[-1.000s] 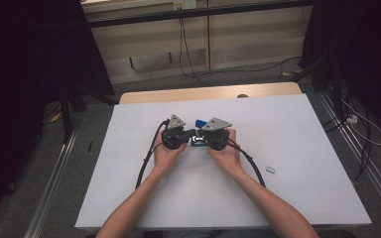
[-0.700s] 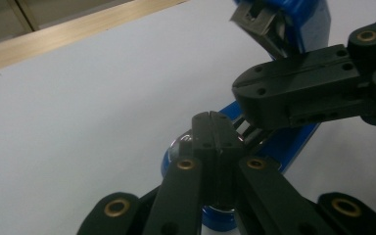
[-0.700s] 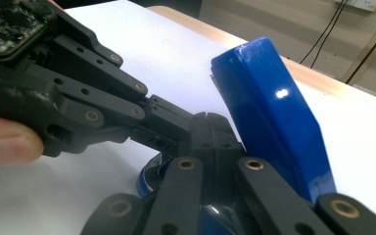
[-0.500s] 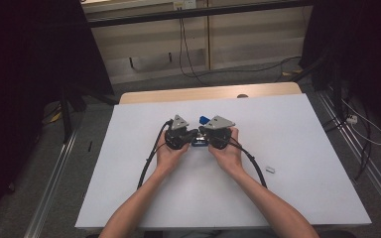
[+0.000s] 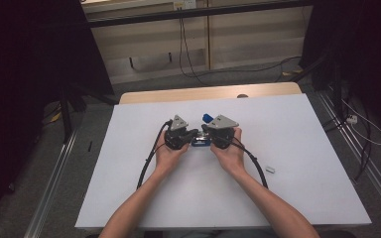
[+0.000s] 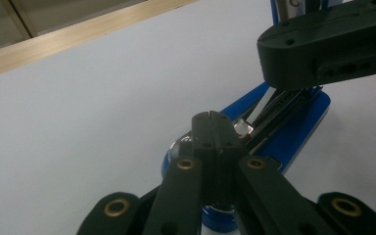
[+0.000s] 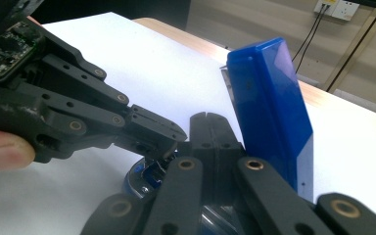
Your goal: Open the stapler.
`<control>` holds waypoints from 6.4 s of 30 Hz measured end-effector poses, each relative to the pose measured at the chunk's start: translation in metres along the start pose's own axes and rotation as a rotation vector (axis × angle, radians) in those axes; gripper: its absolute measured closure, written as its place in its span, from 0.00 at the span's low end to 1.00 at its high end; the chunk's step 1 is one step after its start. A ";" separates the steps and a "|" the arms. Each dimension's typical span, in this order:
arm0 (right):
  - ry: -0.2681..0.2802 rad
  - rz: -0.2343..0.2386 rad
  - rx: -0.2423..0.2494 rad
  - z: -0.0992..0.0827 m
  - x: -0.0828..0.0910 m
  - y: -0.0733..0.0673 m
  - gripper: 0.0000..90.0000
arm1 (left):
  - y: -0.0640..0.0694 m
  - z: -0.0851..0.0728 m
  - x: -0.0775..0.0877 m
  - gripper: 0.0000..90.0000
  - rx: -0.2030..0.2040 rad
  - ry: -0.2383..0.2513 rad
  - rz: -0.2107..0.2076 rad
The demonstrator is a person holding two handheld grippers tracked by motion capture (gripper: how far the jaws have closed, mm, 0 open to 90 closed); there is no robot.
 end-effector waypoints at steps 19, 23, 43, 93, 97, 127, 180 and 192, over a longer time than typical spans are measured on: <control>0.026 -0.043 -0.032 0.005 0.012 0.013 1.00 | 0.000 0.000 0.000 1.00 0.001 0.008 -0.001; 0.037 -0.039 -0.058 0.008 0.016 0.019 1.00 | 0.000 0.000 0.000 1.00 0.004 0.010 -0.002; 0.038 -0.036 -0.064 0.009 0.020 0.023 1.00 | 0.000 -0.001 0.000 1.00 0.021 0.011 -0.002; 0.020 -0.067 -0.109 0.005 0.033 0.041 1.00 | 0.000 -0.001 0.000 1.00 0.022 0.015 0.002; 0.018 -0.066 -0.107 0.003 0.036 0.042 1.00 | 0.000 -0.001 0.000 1.00 0.023 0.015 0.002; -0.010 -0.082 -0.095 -0.005 0.042 0.053 1.00 | 0.001 -0.001 0.000 1.00 0.019 0.013 0.005; -0.014 -0.149 -0.138 -0.025 0.076 0.098 1.00 | 0.000 -0.002 0.000 1.00 0.026 0.026 -0.001; -0.030 -0.161 -0.145 -0.032 0.079 0.107 1.00 | 0.000 -0.002 0.000 1.00 0.029 0.026 -0.001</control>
Point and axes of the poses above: each handheld gripper's, and its own axes: x roughly backward along the jaws, z roughly out of its top, y roughly to its right, the point moved 6 cm from there along -x, roughly forward along the jaws, and after that the axes turned 8 degrees about -x, right-handed, at the moved point
